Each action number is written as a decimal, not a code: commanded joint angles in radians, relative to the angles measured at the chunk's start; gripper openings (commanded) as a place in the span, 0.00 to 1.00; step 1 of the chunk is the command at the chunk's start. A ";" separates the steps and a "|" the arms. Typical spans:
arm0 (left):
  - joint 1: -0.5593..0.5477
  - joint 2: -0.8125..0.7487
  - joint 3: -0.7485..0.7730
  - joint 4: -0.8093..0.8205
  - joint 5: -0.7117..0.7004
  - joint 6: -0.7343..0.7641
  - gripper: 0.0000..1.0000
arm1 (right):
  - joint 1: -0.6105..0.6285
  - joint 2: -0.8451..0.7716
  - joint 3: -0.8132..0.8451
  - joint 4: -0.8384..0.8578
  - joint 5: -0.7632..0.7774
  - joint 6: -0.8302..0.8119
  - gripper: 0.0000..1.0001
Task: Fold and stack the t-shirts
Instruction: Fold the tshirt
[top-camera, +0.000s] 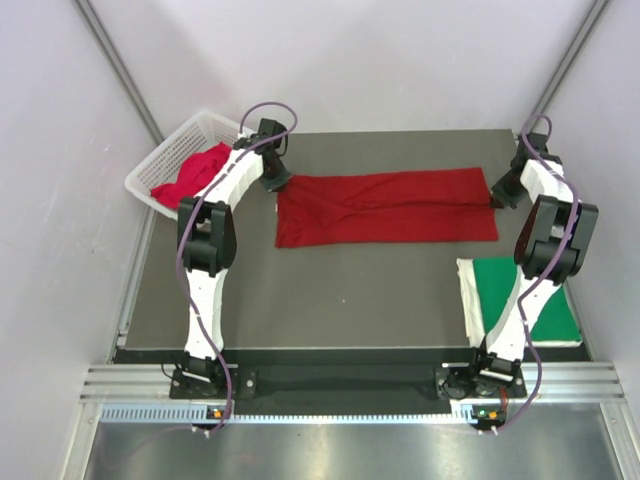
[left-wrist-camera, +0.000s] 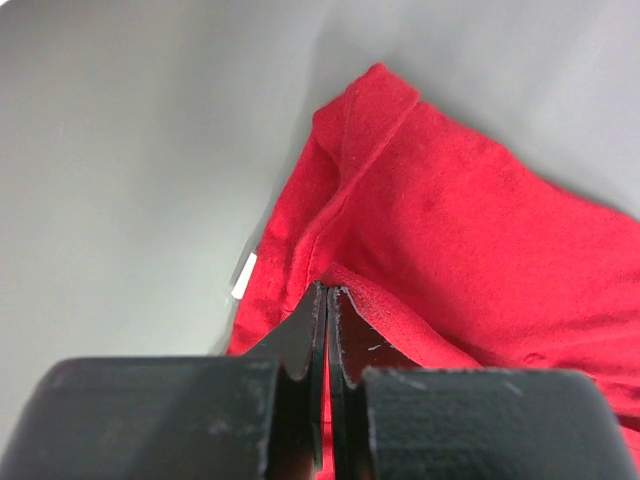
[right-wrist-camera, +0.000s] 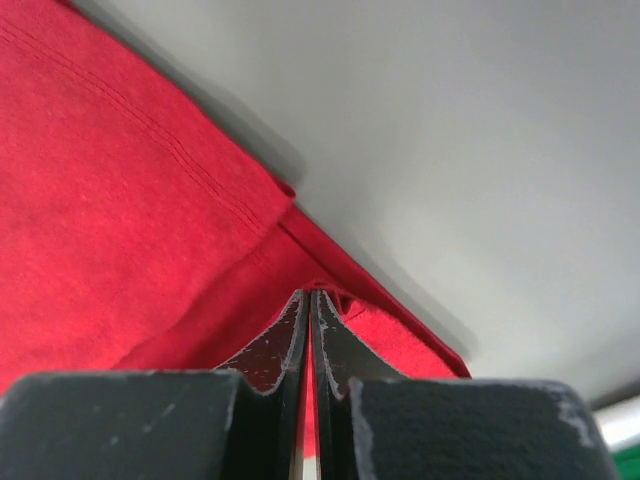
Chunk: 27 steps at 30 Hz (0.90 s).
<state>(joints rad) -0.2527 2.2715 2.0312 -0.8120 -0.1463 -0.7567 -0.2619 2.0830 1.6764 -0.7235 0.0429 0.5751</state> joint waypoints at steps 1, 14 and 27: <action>0.012 0.017 0.041 0.056 0.002 -0.007 0.00 | 0.006 0.025 0.054 0.016 0.011 -0.012 0.00; 0.013 0.036 0.046 0.076 -0.022 -0.023 0.00 | -0.003 0.071 0.091 0.016 0.012 -0.011 0.00; 0.013 0.059 0.046 0.175 0.033 -0.035 0.00 | -0.004 0.100 0.115 0.022 0.018 -0.008 0.00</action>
<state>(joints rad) -0.2481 2.3165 2.0426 -0.7387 -0.1356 -0.7872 -0.2646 2.1582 1.7378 -0.7250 0.0433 0.5755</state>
